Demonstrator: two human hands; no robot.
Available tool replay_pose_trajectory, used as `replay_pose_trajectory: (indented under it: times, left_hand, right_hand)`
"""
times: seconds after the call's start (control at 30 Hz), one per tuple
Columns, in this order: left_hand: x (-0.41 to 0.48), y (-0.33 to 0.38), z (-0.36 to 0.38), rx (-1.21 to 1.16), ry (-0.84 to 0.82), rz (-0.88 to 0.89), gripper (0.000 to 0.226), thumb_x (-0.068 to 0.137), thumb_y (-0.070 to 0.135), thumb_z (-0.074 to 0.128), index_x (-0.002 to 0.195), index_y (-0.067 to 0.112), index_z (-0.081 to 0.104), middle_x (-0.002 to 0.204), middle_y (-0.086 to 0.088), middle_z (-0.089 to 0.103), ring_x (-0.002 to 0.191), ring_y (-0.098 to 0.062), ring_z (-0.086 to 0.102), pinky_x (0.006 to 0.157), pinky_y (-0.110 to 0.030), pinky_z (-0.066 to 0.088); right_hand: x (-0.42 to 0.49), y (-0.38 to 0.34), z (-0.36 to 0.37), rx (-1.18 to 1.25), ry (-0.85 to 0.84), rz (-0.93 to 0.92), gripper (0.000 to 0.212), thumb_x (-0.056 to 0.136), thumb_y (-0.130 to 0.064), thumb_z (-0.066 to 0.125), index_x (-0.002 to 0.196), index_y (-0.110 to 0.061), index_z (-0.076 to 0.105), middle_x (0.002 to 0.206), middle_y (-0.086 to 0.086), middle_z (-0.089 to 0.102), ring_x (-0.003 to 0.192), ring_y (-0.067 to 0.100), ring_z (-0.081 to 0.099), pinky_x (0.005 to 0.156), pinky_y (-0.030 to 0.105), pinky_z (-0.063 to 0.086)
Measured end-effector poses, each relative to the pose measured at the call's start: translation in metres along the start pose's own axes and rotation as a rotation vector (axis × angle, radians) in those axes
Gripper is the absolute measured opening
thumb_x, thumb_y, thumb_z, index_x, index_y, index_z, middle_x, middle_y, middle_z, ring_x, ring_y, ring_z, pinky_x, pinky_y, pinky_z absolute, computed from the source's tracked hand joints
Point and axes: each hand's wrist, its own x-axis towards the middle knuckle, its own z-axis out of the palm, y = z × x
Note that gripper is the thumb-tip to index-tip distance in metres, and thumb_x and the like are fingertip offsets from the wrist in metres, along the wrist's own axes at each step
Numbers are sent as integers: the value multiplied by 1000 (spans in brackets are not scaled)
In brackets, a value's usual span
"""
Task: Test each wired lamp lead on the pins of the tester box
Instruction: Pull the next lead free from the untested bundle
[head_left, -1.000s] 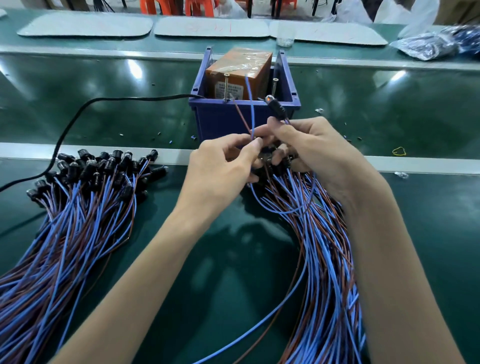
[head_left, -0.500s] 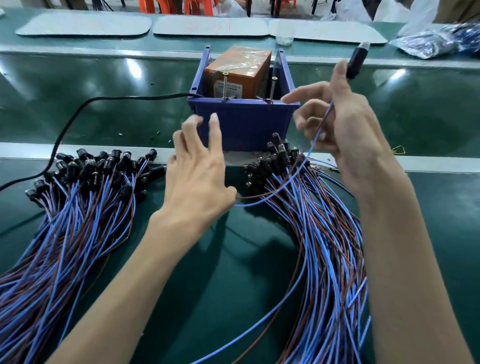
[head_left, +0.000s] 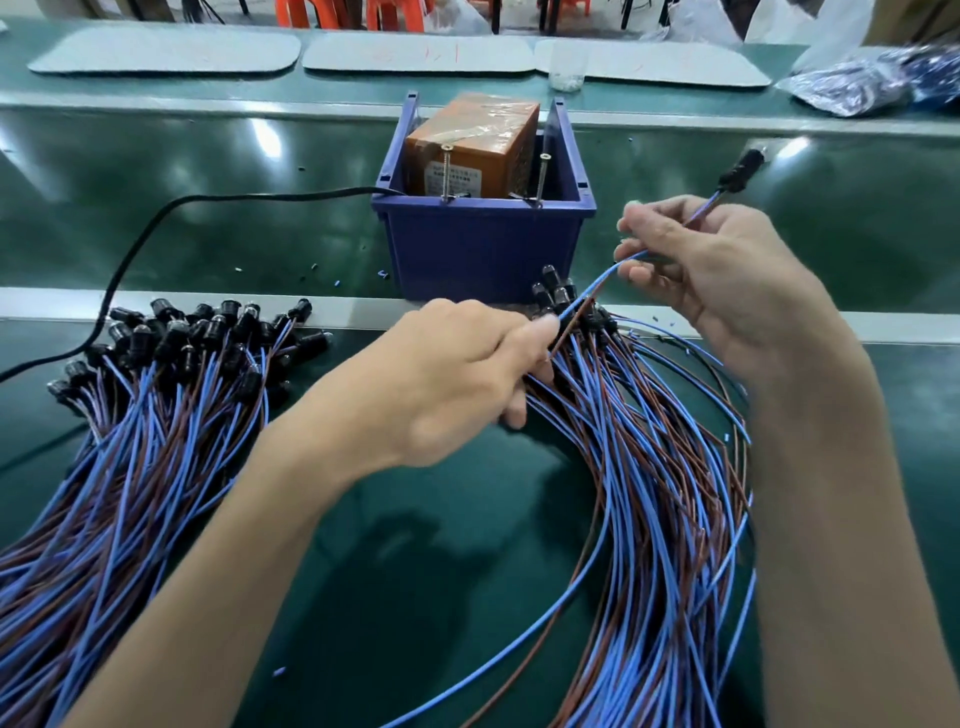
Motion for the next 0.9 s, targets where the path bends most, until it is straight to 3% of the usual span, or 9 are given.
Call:
replay_pose_trajectory:
  times: [0.1, 0.2, 0.27, 0.33, 0.43, 0.57, 0.7, 0.8, 0.9]
  left_hand:
    - [-4, 5, 0, 406, -36, 32, 35, 97, 39, 34, 84, 29, 64, 65, 10, 58, 68, -8, 52, 77, -32, 43]
    - [-14, 14, 11, 595, -231, 91, 31, 98, 40, 39, 93, 22, 63, 71, 3, 60, 84, -26, 62, 82, -37, 50]
    - [-20, 22, 25, 601, -411, 208, 28, 96, 40, 47, 84, 18, 59, 68, 9, 59, 81, -24, 64, 75, -35, 54]
    - [-23, 25, 37, 580, -542, 228, 40, 95, 48, 48, 72, 14, 51, 61, 1, 54, 64, -23, 55, 64, -32, 49]
    - [-24, 21, 52, 725, -499, 165, 56, 91, 55, 50, 60, 14, 29, 59, 1, 34, 50, -17, 29, 59, -30, 36]
    - [-25, 17, 62, 692, -538, 124, 55, 84, 52, 60, 57, 13, 32, 59, 1, 38, 49, -18, 34, 66, -38, 54]
    - [-28, 23, 70, 555, -710, 204, 50, 85, 50, 56, 57, 14, 38, 59, 4, 40, 53, -12, 38, 68, -49, 57]
    - [-23, 23, 59, 600, -677, 181, 57, 84, 59, 56, 55, 13, 39, 53, 6, 38, 49, -11, 39, 60, -33, 53]
    - [-9, 0, 15, 701, -407, -91, 56, 79, 66, 55, 58, 16, 45, 53, 4, 46, 51, -9, 44, 49, -22, 35]
  right_hand:
    - [-2, 0, -3, -64, -61, -15, 13, 88, -6, 64, 76, -11, 59, 57, -3, 66, 49, 2, 58, 53, 8, 48]
    - [-9, 0, -7, -261, -227, 3, 10, 78, -13, 71, 72, -11, 63, 60, -2, 68, 48, 0, 57, 50, 7, 46]
    - [-12, 0, -8, -413, -370, 63, 14, 68, -24, 73, 70, -11, 67, 62, 0, 69, 49, 0, 56, 49, 8, 46]
    - [-12, 3, -6, -567, -444, 112, 16, 73, -25, 73, 70, -9, 69, 62, 0, 70, 48, 0, 57, 49, 9, 46]
    - [-5, 10, -7, -744, -397, 173, 21, 83, -18, 71, 70, -2, 71, 59, 1, 70, 49, 2, 62, 50, 10, 49]
    - [2, 19, -9, -927, -321, 251, 24, 78, -28, 77, 64, -10, 71, 61, 0, 71, 60, 7, 70, 68, 15, 55]
    - [2, 19, -9, -968, -226, 237, 24, 72, -33, 82, 64, -14, 70, 57, -3, 70, 56, 2, 68, 55, 6, 42]
    - [2, 21, -9, -992, -212, 247, 25, 68, -32, 86, 68, -14, 68, 57, -4, 70, 54, 3, 68, 54, 8, 41]
    - [1, 19, -11, -1014, -212, 246, 30, 68, -40, 83, 72, -13, 70, 60, -3, 71, 57, 4, 69, 63, 17, 44]
